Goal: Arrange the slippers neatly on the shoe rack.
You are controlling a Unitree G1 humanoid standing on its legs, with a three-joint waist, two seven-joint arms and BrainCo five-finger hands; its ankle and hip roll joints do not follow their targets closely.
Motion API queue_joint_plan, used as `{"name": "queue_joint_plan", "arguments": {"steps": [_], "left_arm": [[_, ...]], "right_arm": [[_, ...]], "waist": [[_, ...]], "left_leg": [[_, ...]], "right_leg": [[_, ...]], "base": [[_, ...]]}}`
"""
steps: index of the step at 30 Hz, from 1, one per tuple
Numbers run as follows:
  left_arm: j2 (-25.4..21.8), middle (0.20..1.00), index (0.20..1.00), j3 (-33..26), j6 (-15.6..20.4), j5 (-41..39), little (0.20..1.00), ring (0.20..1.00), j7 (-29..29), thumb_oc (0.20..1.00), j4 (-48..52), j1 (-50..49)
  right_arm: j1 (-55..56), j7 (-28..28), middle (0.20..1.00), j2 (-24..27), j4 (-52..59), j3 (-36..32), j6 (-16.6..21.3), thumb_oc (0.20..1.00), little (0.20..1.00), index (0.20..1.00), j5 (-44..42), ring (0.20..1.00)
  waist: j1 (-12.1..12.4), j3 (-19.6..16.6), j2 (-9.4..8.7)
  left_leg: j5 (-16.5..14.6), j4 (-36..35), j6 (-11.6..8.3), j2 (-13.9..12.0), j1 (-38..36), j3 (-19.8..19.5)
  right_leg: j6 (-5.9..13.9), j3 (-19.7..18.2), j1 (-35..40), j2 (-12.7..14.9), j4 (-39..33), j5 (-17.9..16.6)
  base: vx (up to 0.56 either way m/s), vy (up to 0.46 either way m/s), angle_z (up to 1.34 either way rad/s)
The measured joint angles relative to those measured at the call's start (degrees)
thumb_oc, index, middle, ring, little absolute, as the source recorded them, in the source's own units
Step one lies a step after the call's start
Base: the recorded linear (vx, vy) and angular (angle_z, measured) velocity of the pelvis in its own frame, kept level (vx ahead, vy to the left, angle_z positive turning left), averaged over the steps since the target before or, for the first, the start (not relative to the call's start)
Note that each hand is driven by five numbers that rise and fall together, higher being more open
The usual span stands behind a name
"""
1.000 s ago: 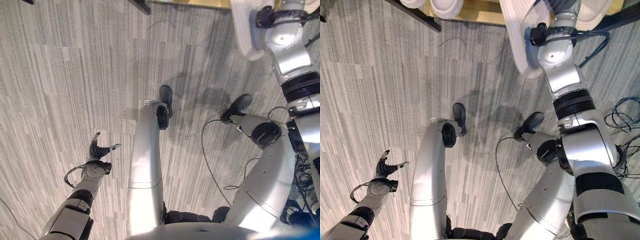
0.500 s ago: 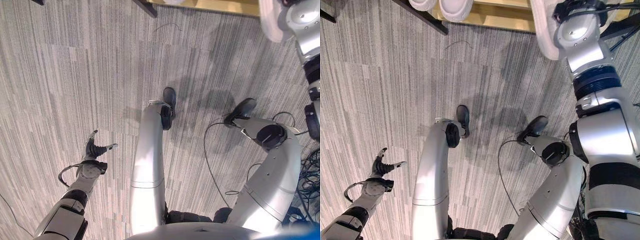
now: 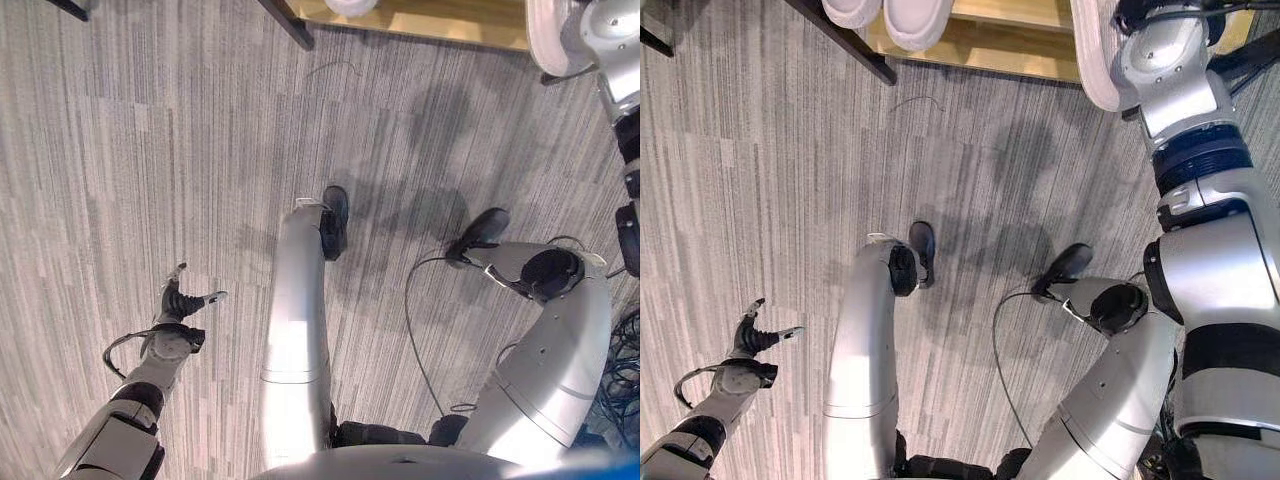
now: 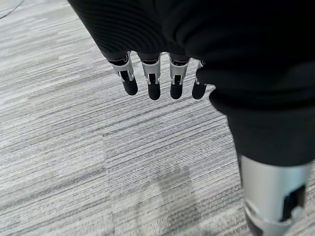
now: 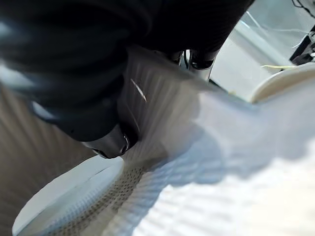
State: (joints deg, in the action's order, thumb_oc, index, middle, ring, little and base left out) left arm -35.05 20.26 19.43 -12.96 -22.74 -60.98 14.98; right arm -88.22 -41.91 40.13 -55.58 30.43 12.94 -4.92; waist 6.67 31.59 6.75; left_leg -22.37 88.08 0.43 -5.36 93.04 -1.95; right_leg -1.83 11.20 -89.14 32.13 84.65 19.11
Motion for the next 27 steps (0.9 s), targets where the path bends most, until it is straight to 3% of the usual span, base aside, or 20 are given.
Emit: {"name": "queue_joint_plan", "arguments": {"steps": [7,21,27], "left_arm": [[-1.70,1.000,1.000,0.03,0.88,-0.30,1.000,1.000,-0.41,1.000,0.02,-0.26],[-5.89,1.000,1.000,2.77,1.22,-1.42,1.000,1.000,-2.90,1.000,-0.03,-0.13],[-5.90,1.000,1.000,2.85,1.24,-1.46,1.000,1.000,-2.87,1.000,-0.01,-0.33]], "right_arm": [[-1.40,-0.33,0.200,-1.90,-2.21,4.32,-0.04,0.200,0.200,0.200,0.38,0.200],[1.01,-1.22,0.200,-1.79,-8.46,3.64,-0.04,0.200,0.200,0.200,-1.32,0.200],[1.02,-1.19,0.200,-1.82,-11.14,3.54,-0.06,0.200,0.200,0.200,-1.86,0.200]], "waist": [[0.60,0.00,0.01],[-0.26,-0.29,0.49],[-0.36,-0.46,0.76]], "left_leg": [[-1.71,3.28,0.31,0.04,0.06,-0.34],[-6.48,16.33,0.04,0.71,0.40,-3.37],[-6.78,16.47,-0.06,0.86,0.38,-3.42]], "right_leg": [[0.04,-1.36,-0.23,0.50,3.10,1.39],[0.73,-5.56,0.31,0.89,14.97,5.83],[0.97,-5.63,0.47,0.95,15.05,6.29]], "base": [[0.01,-0.002,0.01],[0.00,0.001,-0.01],[0.01,0.028,0.01]]}}
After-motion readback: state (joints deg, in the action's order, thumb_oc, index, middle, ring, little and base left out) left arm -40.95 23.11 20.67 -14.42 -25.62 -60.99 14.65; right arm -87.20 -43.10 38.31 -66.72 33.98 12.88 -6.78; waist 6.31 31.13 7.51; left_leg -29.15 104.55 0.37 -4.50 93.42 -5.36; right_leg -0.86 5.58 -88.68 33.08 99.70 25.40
